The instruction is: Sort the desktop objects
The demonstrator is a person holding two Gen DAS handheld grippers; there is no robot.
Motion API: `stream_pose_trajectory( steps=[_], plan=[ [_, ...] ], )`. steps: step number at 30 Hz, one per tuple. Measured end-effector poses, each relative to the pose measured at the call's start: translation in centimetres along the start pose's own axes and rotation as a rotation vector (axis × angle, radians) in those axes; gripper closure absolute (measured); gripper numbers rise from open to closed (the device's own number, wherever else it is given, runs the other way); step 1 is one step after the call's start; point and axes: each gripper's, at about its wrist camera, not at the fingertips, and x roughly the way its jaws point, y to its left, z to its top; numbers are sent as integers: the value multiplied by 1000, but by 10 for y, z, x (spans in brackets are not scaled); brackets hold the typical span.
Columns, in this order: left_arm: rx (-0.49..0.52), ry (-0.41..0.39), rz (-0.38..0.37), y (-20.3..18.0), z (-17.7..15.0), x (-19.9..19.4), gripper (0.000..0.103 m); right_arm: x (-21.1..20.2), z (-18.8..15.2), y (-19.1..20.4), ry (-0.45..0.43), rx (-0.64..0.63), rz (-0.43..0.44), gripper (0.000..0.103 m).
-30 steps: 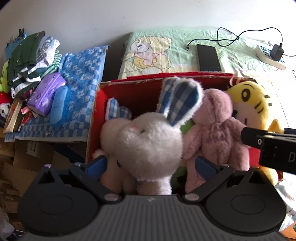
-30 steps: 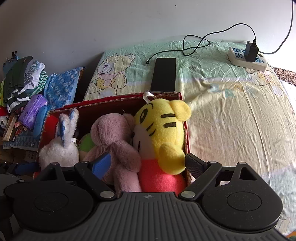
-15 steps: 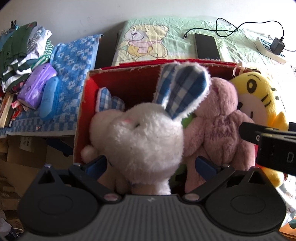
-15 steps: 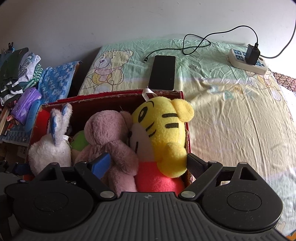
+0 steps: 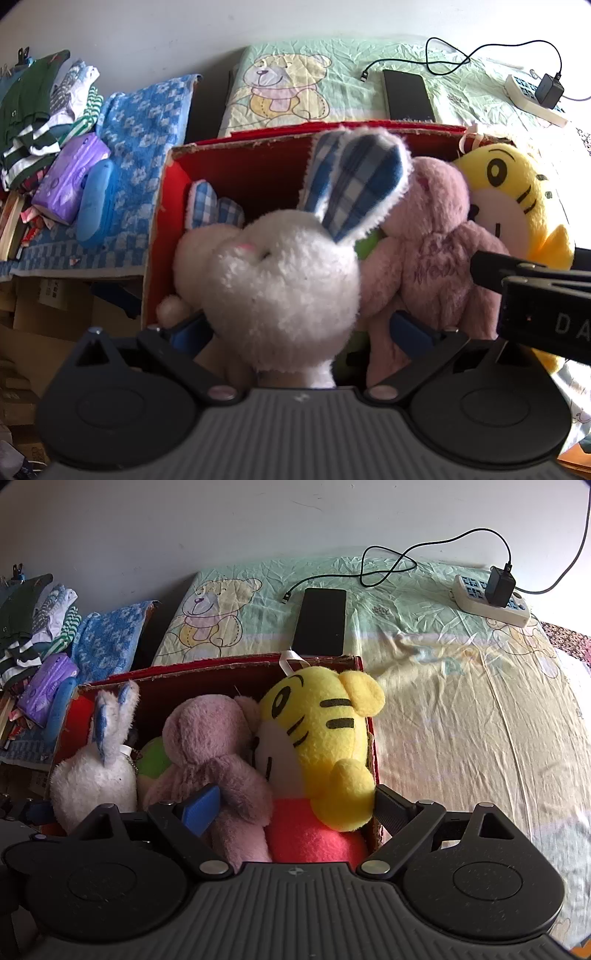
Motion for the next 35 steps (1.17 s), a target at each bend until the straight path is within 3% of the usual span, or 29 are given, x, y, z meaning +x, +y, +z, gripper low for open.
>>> stream_pose_trajectory(
  steps=[19, 29, 35],
  plan=[
    [-11, -16, 2, -2, -5, -2, 1, 0, -2, 4, -16, -33, -24, 12],
    [-32, -4, -61, 0, -9, 0, 1, -3, -7, 6, -26, -47, -27, 12],
    [-29, -25, -53, -3, -10, -3, 1, -3, -9, 5, -29, -47, -22, 12]
  ],
)
